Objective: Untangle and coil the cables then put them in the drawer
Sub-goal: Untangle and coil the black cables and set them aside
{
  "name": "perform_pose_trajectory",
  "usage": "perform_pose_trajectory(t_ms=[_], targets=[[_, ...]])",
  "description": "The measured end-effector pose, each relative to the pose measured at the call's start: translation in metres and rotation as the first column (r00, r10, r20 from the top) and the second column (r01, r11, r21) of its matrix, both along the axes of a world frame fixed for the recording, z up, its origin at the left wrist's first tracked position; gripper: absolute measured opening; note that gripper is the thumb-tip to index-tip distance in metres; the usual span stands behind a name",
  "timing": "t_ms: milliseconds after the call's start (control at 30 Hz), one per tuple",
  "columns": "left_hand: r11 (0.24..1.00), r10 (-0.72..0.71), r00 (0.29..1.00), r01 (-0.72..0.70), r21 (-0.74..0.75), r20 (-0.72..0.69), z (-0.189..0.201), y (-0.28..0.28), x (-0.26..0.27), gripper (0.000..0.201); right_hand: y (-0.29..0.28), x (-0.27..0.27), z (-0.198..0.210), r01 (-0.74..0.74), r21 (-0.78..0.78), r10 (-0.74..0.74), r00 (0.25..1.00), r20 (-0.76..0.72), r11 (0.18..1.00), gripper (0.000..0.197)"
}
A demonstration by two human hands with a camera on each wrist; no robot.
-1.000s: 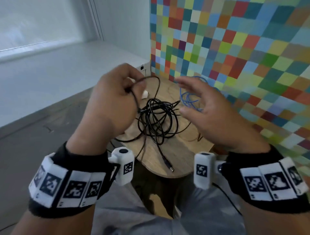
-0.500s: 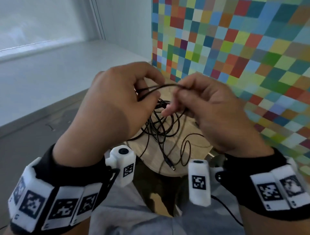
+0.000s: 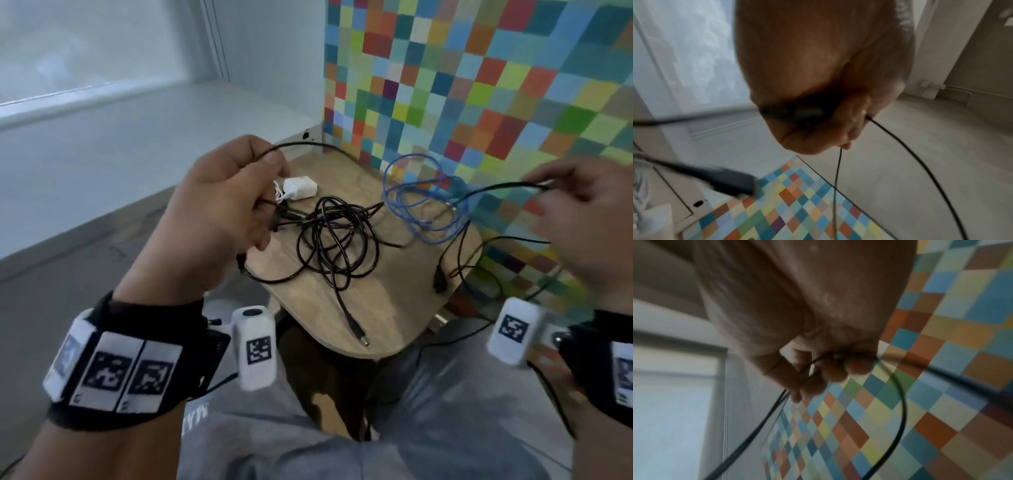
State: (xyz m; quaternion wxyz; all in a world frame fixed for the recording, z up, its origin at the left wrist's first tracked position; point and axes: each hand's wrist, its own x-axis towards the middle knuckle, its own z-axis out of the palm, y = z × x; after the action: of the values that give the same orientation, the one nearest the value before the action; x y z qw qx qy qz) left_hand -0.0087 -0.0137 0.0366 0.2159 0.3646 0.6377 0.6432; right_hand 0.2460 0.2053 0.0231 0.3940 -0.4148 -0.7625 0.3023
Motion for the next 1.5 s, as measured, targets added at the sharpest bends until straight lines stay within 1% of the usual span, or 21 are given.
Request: perform_pose_trajectory(t_ms=[67,100,200,233,300,367,400,467,533,600,667,733,800,867,900,967,1067,1167,1267,1367,1500], targets=[[0.998,0.015,0.998,-0.018,-0.065,-0.053,0.0,0.007,0.007,0.016,-0.01,-0.015,-0.007,-0.064,-0.033,0.069,0.985,0.159,0.997,0.039],[0.993,0.015,0.993,-0.029,-0.115,-0.117,0.0,0.011,0.01,0.015,-0.015,-0.019,-0.01,-0.106,-0.031,0.109,0.979,0.17,0.994,0.041],[0.964,-0.099,0.953,0.02,-0.267,-0.286,0.0,0.018,0.022,0.015,-0.045,-0.035,0.0,-0.317,-0.051,0.317,0.948,-0.002,0.947,0.055],[0.956,-0.142,0.939,0.048,-0.291,-0.313,0.0,0.02,0.027,0.016,-0.055,-0.04,0.001,-0.42,-0.061,0.418,0.907,-0.039,0.905,0.064],[0.951,-0.194,0.915,0.088,-0.295,-0.353,0.002,0.024,0.037,0.015,-0.077,-0.051,0.003,-0.598,-0.095,0.598,0.801,-0.03,0.796,0.096],[0.951,-0.231,0.9,0.128,-0.282,-0.37,0.003,0.025,0.044,0.012,-0.096,-0.065,0.004,-0.69,-0.092,0.695,0.719,0.028,0.718,0.122],[0.952,-0.243,0.901,0.151,-0.266,-0.359,0.003,0.025,0.046,0.011,-0.1,-0.071,0.002,-0.702,-0.097,0.708,0.705,0.048,0.706,0.124],[0.953,-0.262,0.918,0.198,-0.23,-0.298,0.001,0.023,0.046,0.008,-0.104,-0.077,-0.001,-0.682,-0.107,0.688,0.725,0.03,0.723,0.106],[0.949,-0.272,0.93,0.218,-0.226,-0.248,-0.001,0.018,0.04,0.015,-0.098,-0.074,-0.001,-0.597,-0.137,0.597,0.801,-0.046,0.79,0.07],[0.935,-0.3,0.914,0.224,-0.276,-0.274,-0.006,0.013,0.03,0.022,-0.083,-0.066,-0.003,-0.492,-0.113,0.472,0.866,-0.163,0.863,0.034],[0.923,-0.303,0.882,0.178,-0.341,-0.36,-0.012,0.007,0.02,0.019,-0.067,-0.055,-0.002,-0.402,-0.074,0.365,0.884,-0.293,0.913,0.019],[0.923,-0.274,0.88,0.126,-0.365,-0.389,-0.018,0.004,0.013,0.016,-0.052,-0.044,-0.003,-0.288,-0.048,0.273,0.939,-0.208,0.956,0.016],[0.933,-0.223,0.899,0.086,-0.348,-0.378,-0.021,0.003,0.01,0.02,-0.039,-0.035,-0.007,-0.242,-0.05,0.246,0.962,0.121,0.969,0.017],[0.943,-0.204,0.903,0.078,-0.324,-0.378,-0.023,0.004,0.012,0.023,-0.038,-0.03,-0.009,-0.241,-0.116,0.268,0.873,0.408,0.963,0.044],[0.941,-0.221,0.898,0.094,-0.324,-0.381,-0.022,0.006,0.015,0.022,-0.039,-0.03,-0.01,-0.258,-0.133,0.291,0.853,0.434,0.957,0.058],[0.928,-0.283,0.878,0.149,-0.34,-0.386,-0.02,0.01,0.023,0.022,-0.051,-0.036,-0.007,-0.318,-0.1,0.332,0.869,0.367,0.943,0.076],[0.91,-0.357,0.855,0.228,-0.345,-0.376,-0.02,0.015,0.034,0.028,-0.074,-0.052,-0.005,-0.459,-0.018,0.454,0.873,0.176,0.888,0.082],[0.933,-0.331,0.852,0.232,-0.275,-0.406,-0.021,0.015,0.032,0.031,-0.085,-0.064,-0.012,-0.609,-0.062,0.611,0.792,0.009,0.79,0.069],[0.952,-0.29,0.861,0.214,-0.22,-0.418,-0.022,0.009,0.023,0.035,-0.088,-0.068,-0.012,-0.694,-0.195,0.685,0.719,-0.119,0.693,0.044],[0.953,-0.269,0.877,0.184,-0.24,-0.399,-0.026,0.004,0.018,0.039,-0.08,-0.064,-0.018,-0.67,-0.254,0.654,0.74,-0.155,0.698,0.028],[0.93,-0.317,0.876,0.212,-0.301,-0.363,-0.031,-0.001,0.016,0.042,-0.069,-0.058,-0.023,-0.621,-0.272,0.589,0.784,-0.196,0.736,0.02]])
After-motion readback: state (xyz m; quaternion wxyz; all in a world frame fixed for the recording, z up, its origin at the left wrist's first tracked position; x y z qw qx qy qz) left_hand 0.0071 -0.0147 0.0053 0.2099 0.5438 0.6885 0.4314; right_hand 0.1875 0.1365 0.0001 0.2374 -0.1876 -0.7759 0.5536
